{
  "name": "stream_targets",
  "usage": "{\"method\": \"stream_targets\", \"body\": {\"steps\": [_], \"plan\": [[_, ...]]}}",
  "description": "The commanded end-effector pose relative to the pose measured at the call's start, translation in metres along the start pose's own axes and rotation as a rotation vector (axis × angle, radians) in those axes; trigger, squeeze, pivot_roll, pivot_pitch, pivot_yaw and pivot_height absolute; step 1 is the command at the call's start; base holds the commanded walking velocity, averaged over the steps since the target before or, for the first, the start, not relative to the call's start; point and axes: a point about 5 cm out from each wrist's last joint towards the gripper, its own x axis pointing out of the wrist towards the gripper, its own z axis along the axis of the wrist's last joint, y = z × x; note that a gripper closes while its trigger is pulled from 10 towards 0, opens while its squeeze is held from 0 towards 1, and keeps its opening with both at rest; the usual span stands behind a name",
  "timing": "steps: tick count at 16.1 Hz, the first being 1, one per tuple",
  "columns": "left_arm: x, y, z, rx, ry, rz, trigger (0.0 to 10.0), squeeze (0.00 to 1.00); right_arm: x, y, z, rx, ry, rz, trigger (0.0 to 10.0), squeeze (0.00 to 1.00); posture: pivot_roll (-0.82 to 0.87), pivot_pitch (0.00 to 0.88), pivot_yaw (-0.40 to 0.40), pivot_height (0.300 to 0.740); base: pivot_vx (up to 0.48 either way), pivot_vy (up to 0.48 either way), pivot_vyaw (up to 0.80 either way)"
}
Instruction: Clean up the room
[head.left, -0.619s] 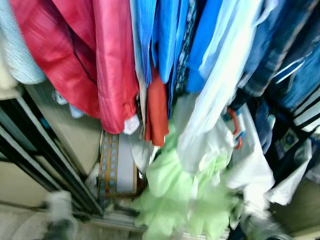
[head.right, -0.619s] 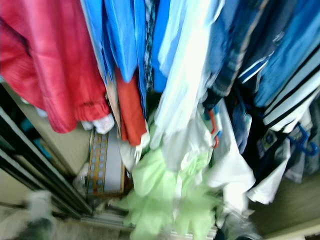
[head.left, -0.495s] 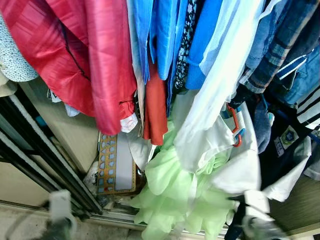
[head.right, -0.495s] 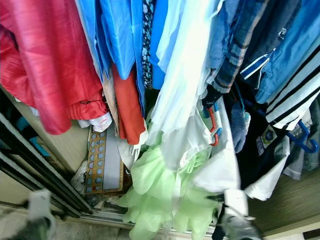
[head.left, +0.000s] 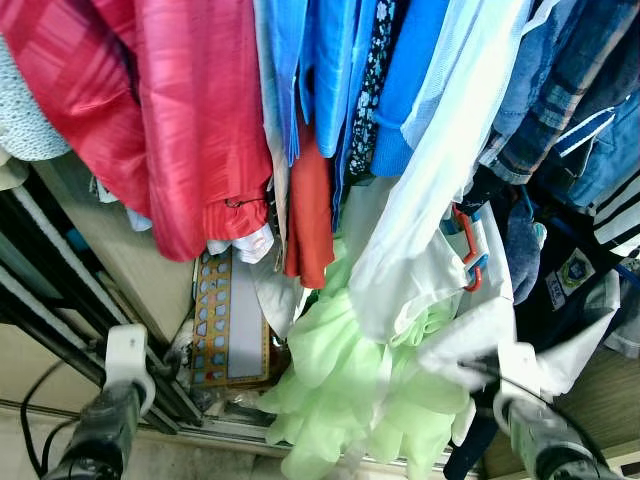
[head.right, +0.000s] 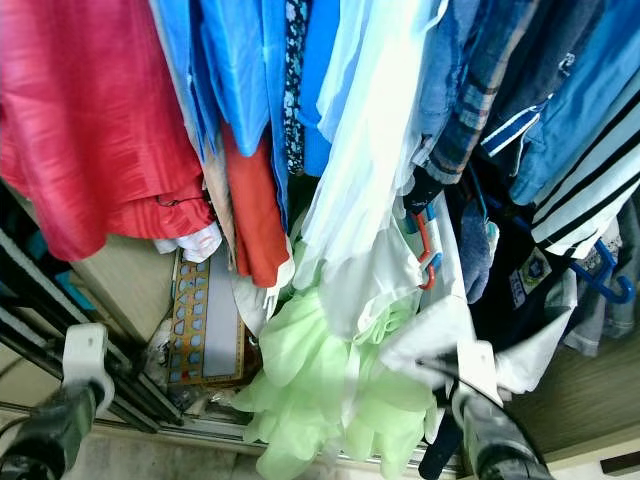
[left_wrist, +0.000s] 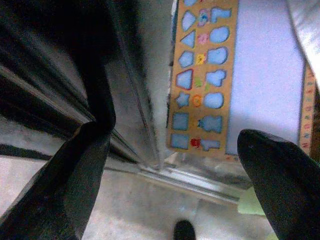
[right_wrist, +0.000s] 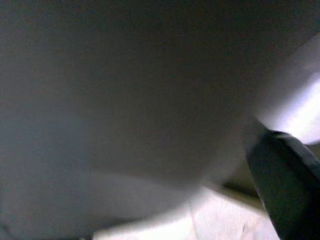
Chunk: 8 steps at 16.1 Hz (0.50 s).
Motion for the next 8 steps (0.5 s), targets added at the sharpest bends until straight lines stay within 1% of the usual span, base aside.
{"method": "stream_targets", "body": {"steps": [1, 2, 3, 4, 5, 6, 7, 8], "plan": [[0.000, -0.006, 0.006, 0.000, -0.059, -0.057, 10.0, 0.00, 0.000, 0.000, 0.006, -0.013, -0.023, -0.002, 10.0, 0.00, 0.02, 0.114, -0.038, 0.740, 0.000, 0.000, 0.00], [-0.003, -0.008, 0.008, 0.042, -0.126, -0.084, 10.0, 0.00, 0.000, -0.001, 0.009, -0.016, -0.045, -0.011, 10.0, 0.00, 0.02, 0.123, -0.038, 0.740, 0.000, 0.000, 0.00], [-0.010, -0.011, 0.007, 0.090, -0.210, -0.139, 10.0, 0.00, -0.001, 0.004, 0.013, -0.037, -0.098, 0.015, 10.0, 0.00, 0.02, 0.130, -0.037, 0.740, 0.000, 0.000, 0.00], [-0.020, -0.018, 0.011, 0.128, -0.321, -0.214, 10.0, 0.00, -0.005, 0.011, 0.013, -0.086, -0.147, 0.055, 10.0, 0.00, 0.02, 0.137, -0.044, 0.740, 0.000, 0.000, 0.00], [-0.033, -0.024, 0.012, 0.141, -0.404, -0.282, 10.0, 0.00, -0.013, 0.014, 0.014, -0.100, -0.203, 0.082, 10.0, 0.00, 0.03, 0.145, -0.048, 0.740, 0.000, 0.000, 0.00], [-0.039, -0.027, 0.012, 0.160, -0.426, -0.308, 10.0, 0.00, -0.019, 0.015, 0.016, -0.095, -0.230, 0.099, 10.0, 0.00, 0.03, 0.146, -0.050, 0.740, 0.000, 0.000, 0.00], [-0.057, -0.037, 0.007, 0.219, -0.460, -0.396, 10.0, 0.00, -0.039, 0.020, 0.018, -0.091, -0.264, 0.145, 10.0, 0.00, 0.02, 0.148, -0.052, 0.740, 0.000, 0.000, 0.00], [-0.063, -0.041, 0.006, 0.248, -0.474, -0.421, 10.0, 0.00, -0.045, 0.023, 0.017, -0.082, -0.263, 0.165, 10.0, 0.00, 0.02, 0.150, -0.052, 0.740, 0.000, 0.000, 0.00]]}}
